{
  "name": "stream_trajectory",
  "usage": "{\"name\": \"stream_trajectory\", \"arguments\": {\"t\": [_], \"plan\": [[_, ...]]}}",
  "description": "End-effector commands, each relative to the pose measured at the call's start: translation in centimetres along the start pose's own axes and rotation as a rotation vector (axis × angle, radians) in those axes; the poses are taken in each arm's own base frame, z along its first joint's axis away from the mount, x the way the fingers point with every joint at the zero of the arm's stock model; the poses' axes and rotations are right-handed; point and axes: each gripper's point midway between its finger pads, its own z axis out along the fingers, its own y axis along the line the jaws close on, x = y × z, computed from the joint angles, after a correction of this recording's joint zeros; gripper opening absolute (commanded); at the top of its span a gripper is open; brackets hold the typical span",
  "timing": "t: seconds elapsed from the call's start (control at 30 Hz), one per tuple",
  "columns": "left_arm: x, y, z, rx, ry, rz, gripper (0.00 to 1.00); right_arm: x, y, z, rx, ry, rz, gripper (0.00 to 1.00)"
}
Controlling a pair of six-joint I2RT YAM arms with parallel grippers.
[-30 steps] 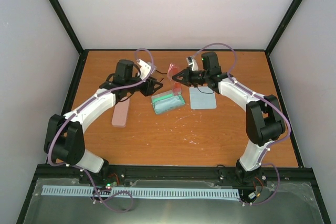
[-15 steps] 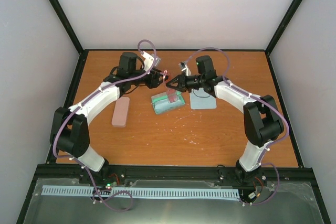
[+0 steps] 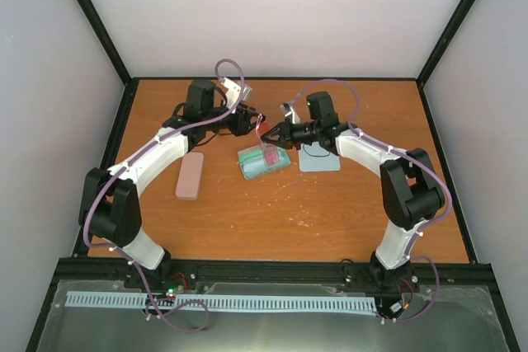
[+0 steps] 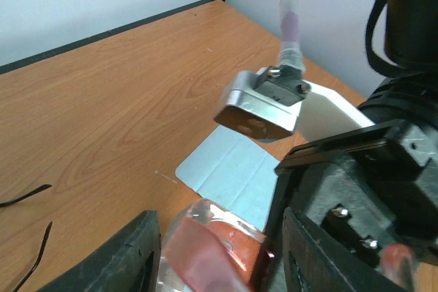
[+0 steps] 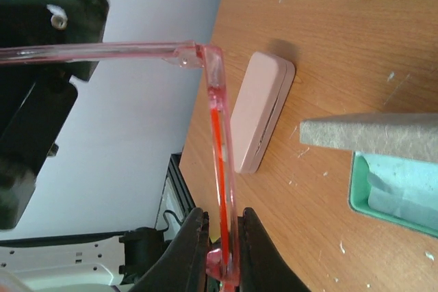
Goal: Organize the sunglasses
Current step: Fold the sunglasses.
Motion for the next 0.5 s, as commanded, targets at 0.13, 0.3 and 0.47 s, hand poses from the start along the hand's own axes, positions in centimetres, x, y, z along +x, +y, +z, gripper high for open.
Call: {"name": "stream_trajectory", "arguments": {"t": [0.13, 0.3, 0.47], "plan": [[-2.8, -1.8, -0.4, 0.053, -0.066, 0.000, 0.50, -3.6, 0.3, 1.9, -0.027, -0.044, -0.028, 0.03], [-2.6, -2.4, -0.5, 0.065, -0.063, -0.001, 0.50, -5.3, -0.7, 2.2, -0.014, -0.081, -0.023, 0.03], [-2.0, -3.4, -0.9, 0.081, -0.061, -0.003, 0.50, -8.5, -1.4, 1.2, -0.028, -0.180, -0.006, 0.03]]}}
